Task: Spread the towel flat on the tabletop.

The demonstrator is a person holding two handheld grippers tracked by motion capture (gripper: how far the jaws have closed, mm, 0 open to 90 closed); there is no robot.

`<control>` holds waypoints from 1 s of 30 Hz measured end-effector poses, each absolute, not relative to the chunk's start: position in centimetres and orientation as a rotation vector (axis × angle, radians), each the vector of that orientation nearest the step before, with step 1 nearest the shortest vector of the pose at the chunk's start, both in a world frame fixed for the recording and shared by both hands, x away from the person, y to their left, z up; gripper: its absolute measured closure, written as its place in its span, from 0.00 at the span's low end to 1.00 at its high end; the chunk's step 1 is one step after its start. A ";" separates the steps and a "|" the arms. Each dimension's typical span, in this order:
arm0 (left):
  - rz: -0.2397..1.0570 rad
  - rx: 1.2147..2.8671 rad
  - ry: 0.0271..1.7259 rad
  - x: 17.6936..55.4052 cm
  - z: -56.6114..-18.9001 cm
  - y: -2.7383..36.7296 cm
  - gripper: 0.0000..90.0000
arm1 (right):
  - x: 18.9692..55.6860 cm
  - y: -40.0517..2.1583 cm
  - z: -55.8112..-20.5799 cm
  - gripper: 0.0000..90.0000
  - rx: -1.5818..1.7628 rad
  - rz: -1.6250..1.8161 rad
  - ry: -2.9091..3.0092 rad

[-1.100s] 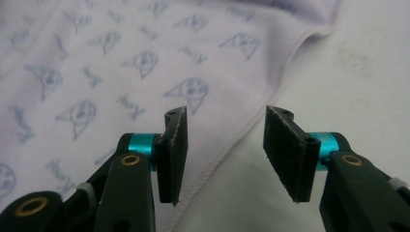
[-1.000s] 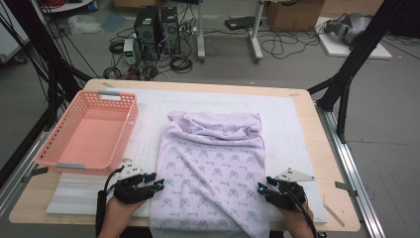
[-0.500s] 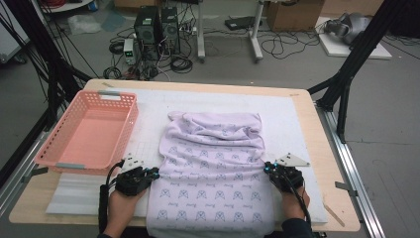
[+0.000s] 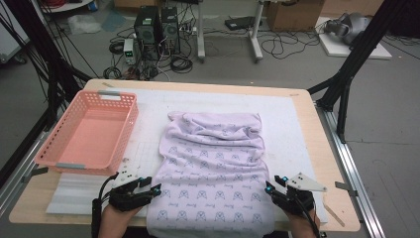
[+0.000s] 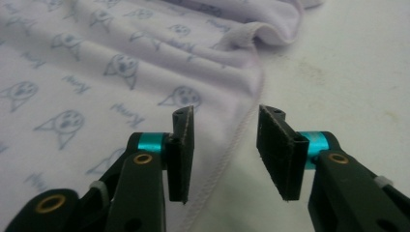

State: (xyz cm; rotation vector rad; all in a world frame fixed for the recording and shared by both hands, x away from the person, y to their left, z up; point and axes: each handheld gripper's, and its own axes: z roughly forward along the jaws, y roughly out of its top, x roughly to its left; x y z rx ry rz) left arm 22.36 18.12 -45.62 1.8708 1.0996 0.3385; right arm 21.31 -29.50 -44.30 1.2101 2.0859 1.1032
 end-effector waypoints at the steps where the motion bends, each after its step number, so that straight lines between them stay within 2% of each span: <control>1: 0.344 1.872 1.094 22.2 -45.7 18.1 0.57 | 21.1 -29.4 -44.4 0.63 1.205 1.106 2.093; 7: 0.399 1.863 1.078 21.5 -46.0 17.9 0.61 | 20.1 -29.2 -44.8 0.64 1.209 1.118 2.126; 12: 0.429 1.862 1.077 21.1 -46.2 18.1 0.85 | 19.8 -29.0 -45.6 0.69 1.249 1.090 2.162; 13: 0.405 1.860 1.076 21.0 -46.2 18.1 0.92 | 19.8 -29.1 -45.6 0.73 1.252 1.104 2.157; 14: 0.414 1.862 1.074 20.9 -46.2 18.0 0.97 | 19.8 -29.1 -45.6 0.81 1.259 1.114 2.168; 15: 0.427 1.870 1.068 20.8 -46.2 17.9 0.97 | 19.8 -29.2 -45.5 0.89 1.249 1.129 2.192; 17: 0.411 1.873 1.064 20.8 -46.1 18.0 0.97 | 19.7 -29.0 -45.5 0.95 1.218 1.132 2.209; 25: 0.331 1.872 1.068 20.4 -45.9 18.5 0.98 | 19.5 -29.6 -45.1 0.97 1.180 1.142 2.244; 30: 0.291 1.900 1.058 19.5 -45.6 18.6 0.98 | 18.0 -30.2 -44.6 0.97 1.147 1.165 2.276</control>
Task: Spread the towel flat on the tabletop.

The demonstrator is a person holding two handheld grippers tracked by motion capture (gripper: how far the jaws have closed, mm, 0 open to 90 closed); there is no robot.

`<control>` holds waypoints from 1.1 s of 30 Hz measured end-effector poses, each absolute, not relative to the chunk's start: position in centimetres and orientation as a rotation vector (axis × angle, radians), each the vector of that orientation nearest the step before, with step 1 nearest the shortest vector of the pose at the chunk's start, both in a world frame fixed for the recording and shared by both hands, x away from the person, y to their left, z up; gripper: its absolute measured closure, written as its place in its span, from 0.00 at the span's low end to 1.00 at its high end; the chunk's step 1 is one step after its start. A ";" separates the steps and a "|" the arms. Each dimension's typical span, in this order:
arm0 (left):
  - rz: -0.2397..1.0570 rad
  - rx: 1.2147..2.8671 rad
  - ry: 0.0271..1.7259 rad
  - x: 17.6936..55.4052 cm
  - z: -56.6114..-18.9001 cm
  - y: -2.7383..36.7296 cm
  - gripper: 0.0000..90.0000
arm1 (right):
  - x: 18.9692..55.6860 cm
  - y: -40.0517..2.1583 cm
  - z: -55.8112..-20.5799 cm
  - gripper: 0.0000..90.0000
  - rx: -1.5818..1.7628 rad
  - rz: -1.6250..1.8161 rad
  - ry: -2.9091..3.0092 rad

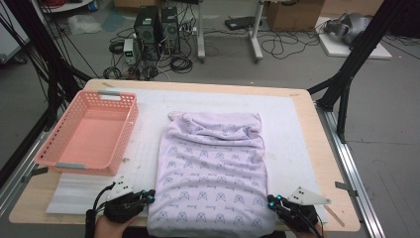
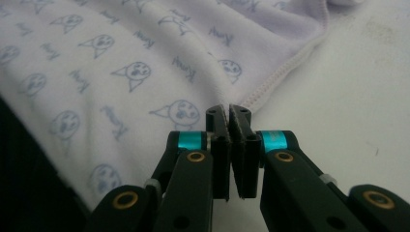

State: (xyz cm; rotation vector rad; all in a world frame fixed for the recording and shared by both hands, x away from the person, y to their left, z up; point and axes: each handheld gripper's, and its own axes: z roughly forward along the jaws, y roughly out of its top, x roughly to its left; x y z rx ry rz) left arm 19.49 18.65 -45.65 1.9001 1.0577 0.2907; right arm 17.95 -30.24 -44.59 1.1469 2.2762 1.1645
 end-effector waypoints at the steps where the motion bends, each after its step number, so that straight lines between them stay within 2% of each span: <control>1: 0.286 1.907 1.050 19.2 -45.6 18.7 0.98 | 17.6 -30.4 -44.5 0.97 1.135 1.165 2.285; 9: 0.221 1.958 0.983 15.7 -44.5 20.1 0.98 | 14.3 -31.4 -43.8 0.97 1.088 1.196 2.347; 11: 0.250 1.946 0.965 15.4 -44.4 20.1 0.96 | 13.7 -31.4 -43.9 0.94 1.080 1.212 2.368; 12: 0.277 1.933 0.970 15.5 -44.4 20.0 0.89 | 13.7 -31.3 -44.0 0.88 1.076 1.216 2.366; 14: 0.304 1.899 0.988 16.5 -44.4 19.7 0.65 | 14.2 -31.2 -43.9 0.75 1.132 1.230 2.310; 15: 0.311 1.882 0.995 17.1 -44.5 19.5 0.58 | 14.6 -31.1 -43.9 0.71 1.155 1.247 2.273; 16: 0.317 1.861 1.007 17.7 -44.5 19.3 0.56 | 14.9 -31.0 -43.8 0.69 1.180 1.252 2.239; 22: 0.351 1.817 1.056 21.6 -44.5 18.5 0.54 | 18.1 -30.4 -44.0 0.67 1.245 1.172 2.103; 33: 0.281 1.858 1.131 25.7 -45.3 17.4 0.54 | 22.7 -28.1 -45.0 0.61 1.272 1.098 2.129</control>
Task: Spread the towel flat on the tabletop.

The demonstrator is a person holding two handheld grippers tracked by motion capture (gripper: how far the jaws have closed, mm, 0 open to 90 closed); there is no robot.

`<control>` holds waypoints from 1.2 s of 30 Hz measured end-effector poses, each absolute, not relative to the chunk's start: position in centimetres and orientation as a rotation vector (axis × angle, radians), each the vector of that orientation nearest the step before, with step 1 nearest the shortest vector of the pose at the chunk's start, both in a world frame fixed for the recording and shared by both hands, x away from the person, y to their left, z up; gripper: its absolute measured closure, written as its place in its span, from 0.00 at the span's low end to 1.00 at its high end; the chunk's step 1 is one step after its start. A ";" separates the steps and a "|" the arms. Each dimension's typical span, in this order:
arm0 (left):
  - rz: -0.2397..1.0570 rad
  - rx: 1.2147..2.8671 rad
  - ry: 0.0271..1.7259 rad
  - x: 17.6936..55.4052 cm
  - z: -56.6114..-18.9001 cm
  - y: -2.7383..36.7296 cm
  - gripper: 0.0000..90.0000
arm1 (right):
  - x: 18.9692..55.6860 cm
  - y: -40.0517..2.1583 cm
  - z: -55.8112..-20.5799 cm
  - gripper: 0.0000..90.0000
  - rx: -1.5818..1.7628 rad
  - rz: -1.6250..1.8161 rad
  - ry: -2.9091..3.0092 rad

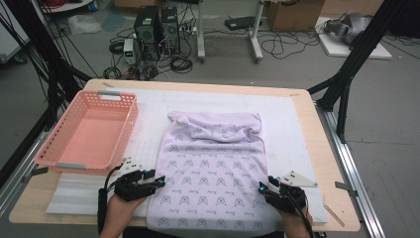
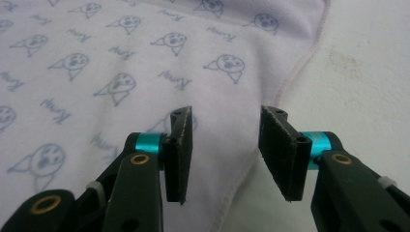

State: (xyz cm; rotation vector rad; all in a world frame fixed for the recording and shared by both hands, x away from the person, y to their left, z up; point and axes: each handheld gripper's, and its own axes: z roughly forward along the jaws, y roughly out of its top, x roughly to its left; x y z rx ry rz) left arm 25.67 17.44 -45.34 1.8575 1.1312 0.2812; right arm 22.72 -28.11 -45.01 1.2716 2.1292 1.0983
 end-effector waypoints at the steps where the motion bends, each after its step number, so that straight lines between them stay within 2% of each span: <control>1: 0.279 1.859 1.134 25.9 -45.3 17.3 0.54 | 23.0 -28.0 -45.0 0.62 1.270 1.089 2.126; 11: 0.313 1.902 1.116 28.1 -45.3 16.8 0.58 | 25.7 -28.0 -45.0 0.65 1.284 1.061 2.122; 14: 0.371 1.939 1.103 28.1 -45.2 16.5 0.69 | 26.2 -28.0 -45.1 0.74 1.283 1.037 2.152; 15: 0.409 1.965 1.085 28.1 -45.2 16.5 0.76 | 26.3 -28.0 -45.1 0.79 1.281 1.032 2.157; 17: 0.372 1.976 1.057 28.4 -45.2 16.9 0.93 | 26.4 -28.1 -45.1 0.89 1.280 1.035 2.159; 18: 0.366 1.981 1.052 28.4 -45.2 17.0 0.95 | 26.4 -28.2 -45.1 0.91 1.289 1.039 2.166; 22: 0.350 1.973 1.057 28.3 -45.2 17.1 0.97 | 26.3 -28.2 -45.1 0.97 1.269 1.044 2.173; 36: 0.274 1.916 1.071 25.9 -44.4 18.8 0.97 | 24.1 -29.8 -44.2 0.99 1.248 1.113 2.181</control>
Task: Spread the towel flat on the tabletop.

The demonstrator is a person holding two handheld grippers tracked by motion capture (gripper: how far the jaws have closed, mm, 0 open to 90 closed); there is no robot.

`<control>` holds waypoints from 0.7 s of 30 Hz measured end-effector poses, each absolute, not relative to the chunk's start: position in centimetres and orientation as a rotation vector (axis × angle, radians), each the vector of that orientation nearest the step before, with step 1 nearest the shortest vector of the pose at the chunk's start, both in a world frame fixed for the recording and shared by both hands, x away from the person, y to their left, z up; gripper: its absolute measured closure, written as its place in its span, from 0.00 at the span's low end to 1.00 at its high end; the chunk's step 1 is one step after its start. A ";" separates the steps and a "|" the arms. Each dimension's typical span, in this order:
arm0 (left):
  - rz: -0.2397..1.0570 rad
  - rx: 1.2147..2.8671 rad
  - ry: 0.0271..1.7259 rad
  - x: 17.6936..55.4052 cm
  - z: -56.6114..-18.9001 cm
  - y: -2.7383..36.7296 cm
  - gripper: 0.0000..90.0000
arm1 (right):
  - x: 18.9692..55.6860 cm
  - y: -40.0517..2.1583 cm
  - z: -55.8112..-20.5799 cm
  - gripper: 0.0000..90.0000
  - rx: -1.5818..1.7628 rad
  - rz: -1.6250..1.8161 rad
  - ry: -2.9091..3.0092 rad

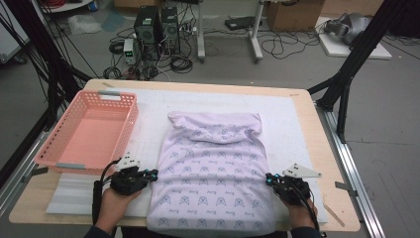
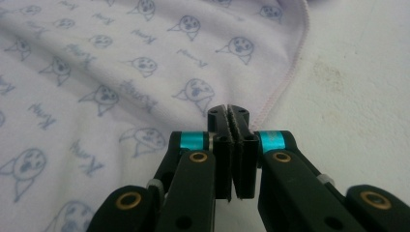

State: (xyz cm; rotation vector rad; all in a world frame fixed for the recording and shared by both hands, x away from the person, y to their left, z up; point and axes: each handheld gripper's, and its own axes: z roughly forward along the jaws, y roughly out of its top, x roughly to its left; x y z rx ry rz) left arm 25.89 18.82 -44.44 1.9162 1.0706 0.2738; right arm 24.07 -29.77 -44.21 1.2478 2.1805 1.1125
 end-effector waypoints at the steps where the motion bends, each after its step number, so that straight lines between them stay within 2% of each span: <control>1: 0.267 1.909 1.073 25.7 -44.5 18.9 0.97 | 23.8 -29.9 -44.2 0.99 1.251 1.118 2.177; 14: 0.265 1.880 1.050 23.2 -44.3 19.5 0.96 | 21.1 -31.1 -43.6 1.00 1.257 1.165 2.121; 15: 0.270 1.882 1.043 23.1 -44.4 19.4 0.93 | 20.9 -31.2 -43.5 1.00 1.265 1.172 2.114; 17: 0.265 1.861 1.070 23.1 -44.7 19.3 0.64 | 20.7 -31.1 -43.4 0.99 1.262 1.193 2.097; 18: 0.261 1.844 1.084 23.2 -44.7 19.4 0.57 | 20.6 -30.9 -43.4 0.97 1.253 1.200 2.089; 21: 0.244 1.795 1.100 23.6 -44.6 19.7 0.52 | 21.0 -30.0 -43.5 0.75 1.236 1.196 2.091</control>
